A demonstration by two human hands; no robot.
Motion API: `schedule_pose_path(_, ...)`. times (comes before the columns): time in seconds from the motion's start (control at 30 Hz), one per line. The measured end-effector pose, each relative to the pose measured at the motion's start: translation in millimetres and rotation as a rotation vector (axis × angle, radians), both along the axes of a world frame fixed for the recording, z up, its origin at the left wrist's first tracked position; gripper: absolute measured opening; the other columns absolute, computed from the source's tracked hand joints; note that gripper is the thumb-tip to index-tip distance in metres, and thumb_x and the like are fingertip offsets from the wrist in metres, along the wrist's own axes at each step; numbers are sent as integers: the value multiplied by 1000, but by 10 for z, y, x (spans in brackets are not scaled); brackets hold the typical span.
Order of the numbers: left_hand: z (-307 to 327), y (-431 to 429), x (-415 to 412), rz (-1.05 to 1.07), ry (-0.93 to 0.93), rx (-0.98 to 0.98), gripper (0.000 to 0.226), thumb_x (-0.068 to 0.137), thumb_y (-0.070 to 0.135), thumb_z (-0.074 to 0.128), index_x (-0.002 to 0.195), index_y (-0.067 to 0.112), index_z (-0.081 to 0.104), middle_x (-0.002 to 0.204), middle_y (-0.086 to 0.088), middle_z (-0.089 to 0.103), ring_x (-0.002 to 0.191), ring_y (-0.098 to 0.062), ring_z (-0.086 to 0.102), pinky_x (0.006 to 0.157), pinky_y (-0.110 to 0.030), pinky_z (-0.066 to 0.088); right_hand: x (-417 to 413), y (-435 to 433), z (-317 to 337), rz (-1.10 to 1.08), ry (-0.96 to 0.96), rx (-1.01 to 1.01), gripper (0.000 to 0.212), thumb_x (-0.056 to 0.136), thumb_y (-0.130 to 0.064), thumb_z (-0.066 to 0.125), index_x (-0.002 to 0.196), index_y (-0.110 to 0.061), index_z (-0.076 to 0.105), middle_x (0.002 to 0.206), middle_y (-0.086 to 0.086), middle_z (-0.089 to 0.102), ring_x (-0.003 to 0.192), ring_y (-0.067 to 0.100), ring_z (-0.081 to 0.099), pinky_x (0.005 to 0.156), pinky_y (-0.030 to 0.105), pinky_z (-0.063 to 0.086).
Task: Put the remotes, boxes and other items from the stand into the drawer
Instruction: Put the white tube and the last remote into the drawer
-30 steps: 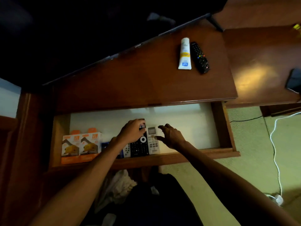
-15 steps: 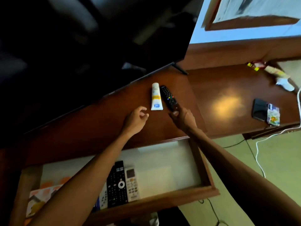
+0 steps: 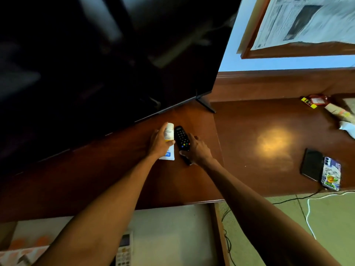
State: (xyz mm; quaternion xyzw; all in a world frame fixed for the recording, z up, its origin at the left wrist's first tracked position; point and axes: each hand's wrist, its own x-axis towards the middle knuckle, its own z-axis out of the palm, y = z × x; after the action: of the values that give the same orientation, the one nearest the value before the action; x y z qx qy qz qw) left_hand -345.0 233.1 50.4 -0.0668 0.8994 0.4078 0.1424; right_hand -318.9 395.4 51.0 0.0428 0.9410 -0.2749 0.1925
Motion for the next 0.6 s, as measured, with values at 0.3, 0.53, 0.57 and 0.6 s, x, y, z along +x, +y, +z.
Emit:
schedule_pose_path(0.3, 96, -283, 125, -130, -108, -203, 88, 85, 10, 68, 152, 36, 18, 143, -15, 38, 131, -32, 42, 96, -45, 48, 78, -40, -49, 25, 81, 14, 83, 78, -31, 76, 148, -20, 32, 135, 13, 49, 117, 31, 54, 94, 48, 54)
schedule_pose_path(0.53, 183, -674, 772, -96, -155, -97, 83, 82, 4, 68, 148, 34, 27, 137, -13, 47, 118, -33, 53, 82, -44, 53, 649, -161, 138, 1, 66, -47, 68, 71, -25, 81, 133, -15, 54, 121, 14, 64, 103, 30, 64, 85, 42, 57)
schedule_pose_path(0.57, 197, -748, 901, -89, -157, -64, 84, 81, 4, 70, 147, 35, 27, 138, -13, 49, 117, -33, 55, 85, -47, 54, 764, -188, 189, 0, 59, -60, 67, 72, -24, 81, 133, -16, 55, 120, 14, 66, 102, 30, 65, 84, 41, 58)
schedule_pose_path(0.6, 219, -823, 1041, -85, -158, -38, 85, 80, 4, 71, 145, 37, 28, 138, -13, 50, 116, -33, 57, 87, -50, 55, 882, -217, 231, 3, 47, -73, 65, 72, -23, 81, 132, -17, 57, 119, 14, 68, 100, 29, 67, 82, 39, 59)
